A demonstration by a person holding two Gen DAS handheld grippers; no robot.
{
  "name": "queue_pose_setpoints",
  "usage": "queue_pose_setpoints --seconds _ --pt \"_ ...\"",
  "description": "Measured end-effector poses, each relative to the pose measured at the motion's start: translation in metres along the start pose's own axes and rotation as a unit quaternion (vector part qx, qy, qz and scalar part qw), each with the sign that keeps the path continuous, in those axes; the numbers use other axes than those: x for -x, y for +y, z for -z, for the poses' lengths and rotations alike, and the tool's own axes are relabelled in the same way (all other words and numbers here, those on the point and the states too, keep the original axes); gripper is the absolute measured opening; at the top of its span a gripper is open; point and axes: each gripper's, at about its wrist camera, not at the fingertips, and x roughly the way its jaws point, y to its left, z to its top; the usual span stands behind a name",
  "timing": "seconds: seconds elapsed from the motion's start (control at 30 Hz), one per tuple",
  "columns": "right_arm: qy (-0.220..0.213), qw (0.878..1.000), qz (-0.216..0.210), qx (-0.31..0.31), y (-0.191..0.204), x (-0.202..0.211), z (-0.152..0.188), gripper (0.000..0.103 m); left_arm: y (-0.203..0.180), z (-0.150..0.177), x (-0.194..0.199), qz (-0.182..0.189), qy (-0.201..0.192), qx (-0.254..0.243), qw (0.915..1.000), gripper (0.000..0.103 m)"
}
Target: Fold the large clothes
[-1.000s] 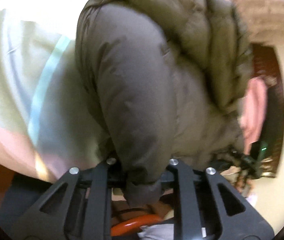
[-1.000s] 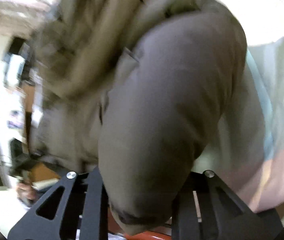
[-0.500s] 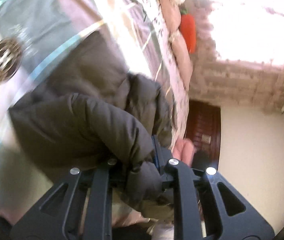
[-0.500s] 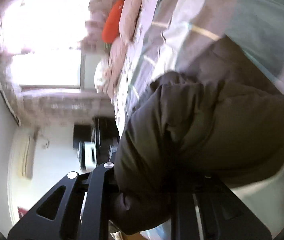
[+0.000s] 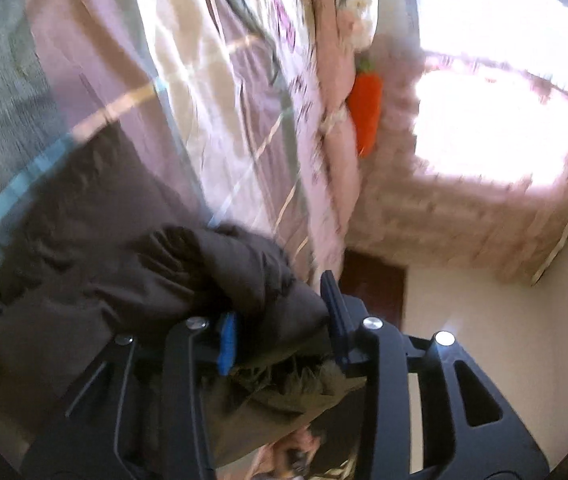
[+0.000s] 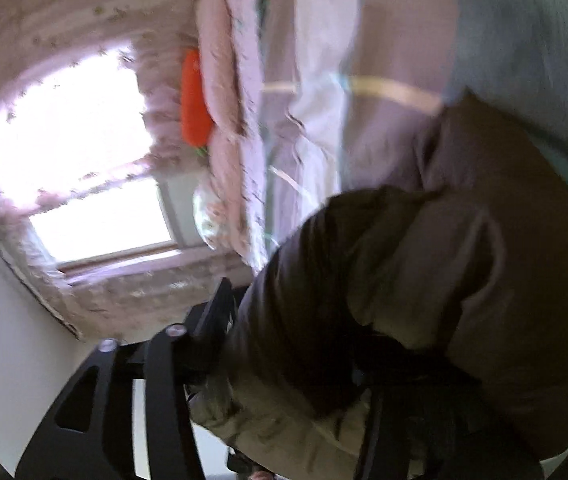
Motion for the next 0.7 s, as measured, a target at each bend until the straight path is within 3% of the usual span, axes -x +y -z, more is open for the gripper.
queue_pose_setpoints --seconds 0.03,0.07,0.13,0.2,0.23,0.3,0.33,0.37,0.43,0.5,0.6,0.7 --pt "-0.016 1.0 -0.002 0.016 0.006 0.006 -0.002 0.061 0.0 -0.002 0.007 0.003 -0.017 0.002 0.9999 0.036" --pt "-0.043 0.998 0.001 0.047 0.018 0.016 -0.003 0.07 -0.002 0.0 0.01 -0.007 -0.025 -0.002 0.9997 0.036" --pt "-0.076 0.992 0.013 0.102 0.037 0.027 -0.001 0.085 -0.016 0.009 0.014 -0.045 -0.037 -0.023 0.998 0.036" --pt "-0.078 0.984 0.052 0.154 0.052 0.026 0.008 0.09 -0.051 0.032 0.011 -0.088 -0.048 -0.094 0.9905 0.042" --pt "-0.074 0.979 0.068 0.178 0.057 0.023 0.012 0.09 -0.078 0.052 0.011 -0.116 -0.055 -0.154 0.9798 0.045" --pt "-0.071 0.969 0.094 0.216 0.061 0.019 0.023 0.09 -0.106 0.081 0.008 -0.137 -0.064 -0.226 0.9623 0.059" --pt "-0.073 0.966 0.103 0.224 0.06 0.018 0.026 0.09 -0.122 0.101 0.009 -0.143 -0.069 -0.264 0.9514 0.061" --pt "-0.075 0.964 0.113 0.228 0.058 0.015 0.028 0.09 -0.126 0.11 0.013 -0.143 -0.073 -0.278 0.9471 0.061" --pt "-0.081 0.961 0.132 0.229 0.053 0.015 0.03 0.09 -0.126 0.117 0.025 -0.135 -0.081 -0.281 0.9468 0.061" --pt "-0.11 0.954 0.146 0.24 0.055 0.019 0.026 0.089 -0.115 0.099 0.048 -0.125 -0.114 -0.255 0.9519 0.06" --pt "-0.17 0.939 0.164 0.25 0.062 0.042 0.016 0.089 -0.09 0.061 0.104 -0.151 -0.225 -0.212 0.9391 0.06" --pt "-0.17 0.942 0.175 0.23 0.063 0.052 0.008 0.09 -0.07 0.046 0.133 -0.122 -0.23 -0.154 0.9532 0.06"
